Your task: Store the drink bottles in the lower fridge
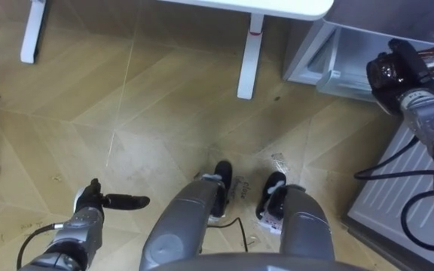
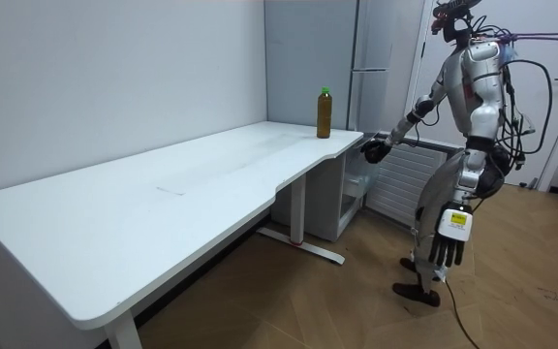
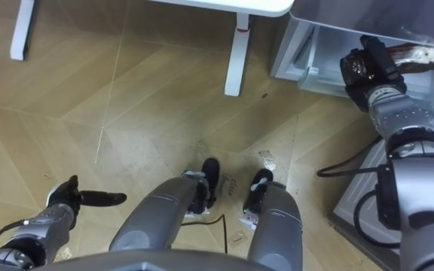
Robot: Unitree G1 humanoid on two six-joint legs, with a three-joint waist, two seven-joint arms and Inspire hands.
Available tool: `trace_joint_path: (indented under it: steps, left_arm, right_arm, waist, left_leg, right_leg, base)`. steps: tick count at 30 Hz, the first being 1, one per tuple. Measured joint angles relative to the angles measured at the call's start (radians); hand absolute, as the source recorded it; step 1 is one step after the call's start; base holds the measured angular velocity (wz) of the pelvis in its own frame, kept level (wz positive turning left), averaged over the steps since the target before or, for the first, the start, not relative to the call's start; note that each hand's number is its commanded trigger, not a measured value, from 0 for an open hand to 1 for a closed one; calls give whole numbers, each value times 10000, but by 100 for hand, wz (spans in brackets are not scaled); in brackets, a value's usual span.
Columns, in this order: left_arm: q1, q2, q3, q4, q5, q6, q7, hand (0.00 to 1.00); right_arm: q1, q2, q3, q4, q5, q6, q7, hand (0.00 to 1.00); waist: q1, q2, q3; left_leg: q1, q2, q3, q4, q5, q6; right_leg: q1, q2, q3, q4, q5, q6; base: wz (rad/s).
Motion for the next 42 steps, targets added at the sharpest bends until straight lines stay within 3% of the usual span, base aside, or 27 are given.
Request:
trace_joint_path:
  steps: [22, 23, 42]
  left_arm:
    - [10, 1, 0, -49, 12, 70, -42, 0]
    - [11, 1, 0, -48, 12, 70, -43, 0]
    - [16, 21, -121, -3, 85, 61, -106, 0]
  right_arm:
    - [1, -98, -7, 0, 332, 0, -354, 100]
    - [1, -98, -7, 0, 334, 0, -363, 0]
    - [21, -95, -6, 18, 563, 0, -457, 0]
  waist:
    - [-7, 64, -55]
    - [-7, 64, -59]
    - [-35, 46, -63]
  left_leg:
    - [-125, 5, -3, 174, -12, 4]
    - [-126, 5, -4, 178, -11, 5]
    - [-79, 4, 47, 187, -9, 3]
  right_leg:
    - [-83, 5, 28, 149, 0, -5]
    - [-83, 5, 28, 154, 0, -6]
    - [-77, -22, 64, 243, 2, -17]
  base:
    - [0]
    - [0]
    - [0]
